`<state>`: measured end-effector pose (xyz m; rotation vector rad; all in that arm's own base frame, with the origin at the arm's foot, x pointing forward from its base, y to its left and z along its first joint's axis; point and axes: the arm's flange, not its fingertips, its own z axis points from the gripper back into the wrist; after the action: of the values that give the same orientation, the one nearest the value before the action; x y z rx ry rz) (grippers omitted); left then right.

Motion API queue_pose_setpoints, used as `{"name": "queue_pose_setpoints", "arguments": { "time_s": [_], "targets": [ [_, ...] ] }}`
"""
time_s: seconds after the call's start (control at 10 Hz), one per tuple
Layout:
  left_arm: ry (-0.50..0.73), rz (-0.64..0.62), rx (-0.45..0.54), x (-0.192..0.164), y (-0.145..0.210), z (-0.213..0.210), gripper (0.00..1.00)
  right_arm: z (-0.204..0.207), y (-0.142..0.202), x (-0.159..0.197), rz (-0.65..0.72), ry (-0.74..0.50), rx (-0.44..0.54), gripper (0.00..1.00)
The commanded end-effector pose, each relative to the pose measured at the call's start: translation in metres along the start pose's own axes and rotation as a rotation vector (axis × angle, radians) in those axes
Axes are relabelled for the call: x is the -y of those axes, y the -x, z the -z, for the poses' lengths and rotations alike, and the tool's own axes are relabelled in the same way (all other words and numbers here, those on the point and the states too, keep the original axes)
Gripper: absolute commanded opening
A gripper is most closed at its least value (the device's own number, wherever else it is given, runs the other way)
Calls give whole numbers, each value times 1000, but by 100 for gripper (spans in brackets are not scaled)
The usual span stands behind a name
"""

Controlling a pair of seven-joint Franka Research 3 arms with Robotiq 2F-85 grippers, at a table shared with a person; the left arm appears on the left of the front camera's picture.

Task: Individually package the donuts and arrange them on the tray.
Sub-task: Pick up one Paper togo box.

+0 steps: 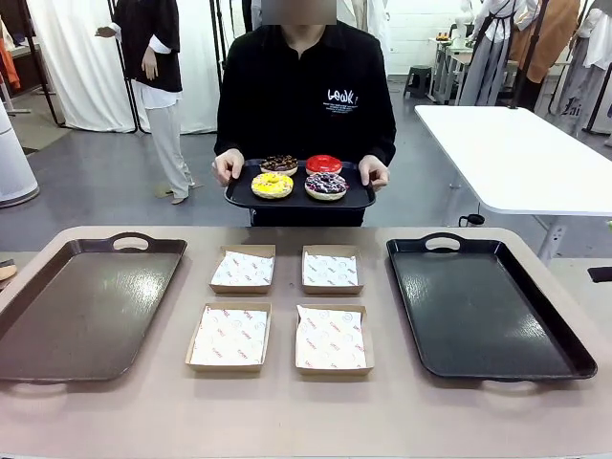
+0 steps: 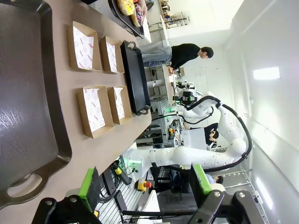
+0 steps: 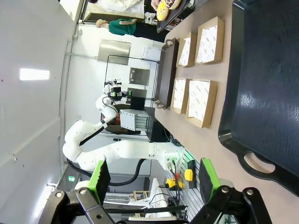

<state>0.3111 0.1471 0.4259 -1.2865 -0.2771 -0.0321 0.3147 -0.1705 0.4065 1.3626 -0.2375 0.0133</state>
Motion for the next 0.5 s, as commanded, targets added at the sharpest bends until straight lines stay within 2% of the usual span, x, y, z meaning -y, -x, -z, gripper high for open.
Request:
{"name": "queue_pose_setpoints", "arguments": {
  "time_s": [0.0,0.2,0.4],
  "targets": [
    [13,12,4,0,0,-3,100,-2,-1,-1,-9,-22,10,100],
    [13,12,4,0,0,-3,100,0,0,0,0,0,0,100],
    [13,12,4,0,0,-3,100,32,-19,-33,29,71,-17,100]
  ]
}}
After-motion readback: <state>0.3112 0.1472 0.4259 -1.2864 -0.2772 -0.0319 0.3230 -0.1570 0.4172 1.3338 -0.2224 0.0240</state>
